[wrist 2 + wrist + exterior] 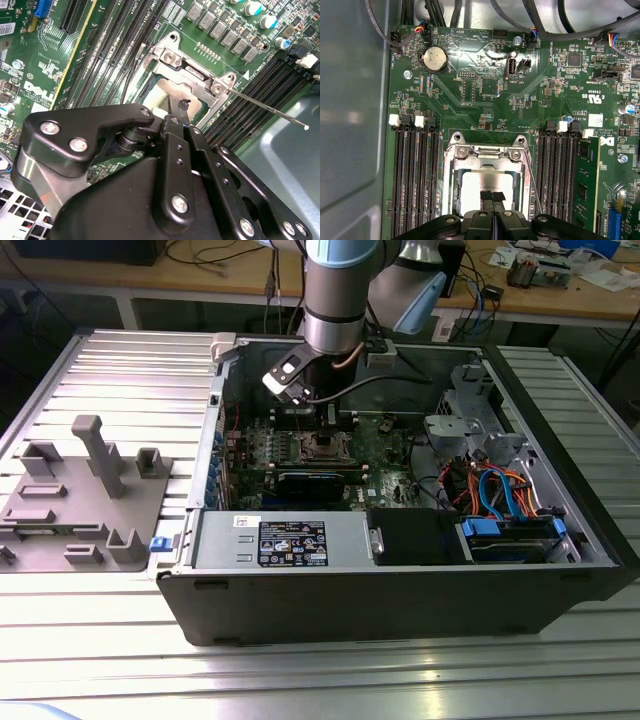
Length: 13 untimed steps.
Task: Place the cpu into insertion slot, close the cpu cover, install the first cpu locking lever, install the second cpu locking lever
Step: 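Install the first cpu locking lever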
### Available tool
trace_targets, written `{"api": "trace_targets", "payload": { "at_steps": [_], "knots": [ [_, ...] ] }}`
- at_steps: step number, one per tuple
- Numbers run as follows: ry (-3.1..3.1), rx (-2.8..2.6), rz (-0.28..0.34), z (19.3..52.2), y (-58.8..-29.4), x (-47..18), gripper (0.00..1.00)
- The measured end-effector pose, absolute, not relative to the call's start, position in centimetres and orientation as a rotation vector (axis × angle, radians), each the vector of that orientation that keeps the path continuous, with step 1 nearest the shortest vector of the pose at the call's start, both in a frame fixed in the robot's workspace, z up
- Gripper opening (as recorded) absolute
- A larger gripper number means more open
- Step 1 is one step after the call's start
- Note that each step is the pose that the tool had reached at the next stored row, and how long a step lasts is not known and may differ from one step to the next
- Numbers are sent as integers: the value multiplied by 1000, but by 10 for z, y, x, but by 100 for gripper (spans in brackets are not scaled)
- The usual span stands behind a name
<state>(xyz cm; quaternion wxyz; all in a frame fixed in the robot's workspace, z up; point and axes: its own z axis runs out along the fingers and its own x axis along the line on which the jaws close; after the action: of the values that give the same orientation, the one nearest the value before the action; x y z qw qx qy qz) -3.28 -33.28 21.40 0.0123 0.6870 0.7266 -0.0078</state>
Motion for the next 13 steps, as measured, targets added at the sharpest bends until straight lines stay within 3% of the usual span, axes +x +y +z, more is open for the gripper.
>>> {"api": "trace_targets", "payload": {
  "at_steps": [13],
  "knots": [
    [2265,2142,-24,218,-333,-33,11]
  ]
}}
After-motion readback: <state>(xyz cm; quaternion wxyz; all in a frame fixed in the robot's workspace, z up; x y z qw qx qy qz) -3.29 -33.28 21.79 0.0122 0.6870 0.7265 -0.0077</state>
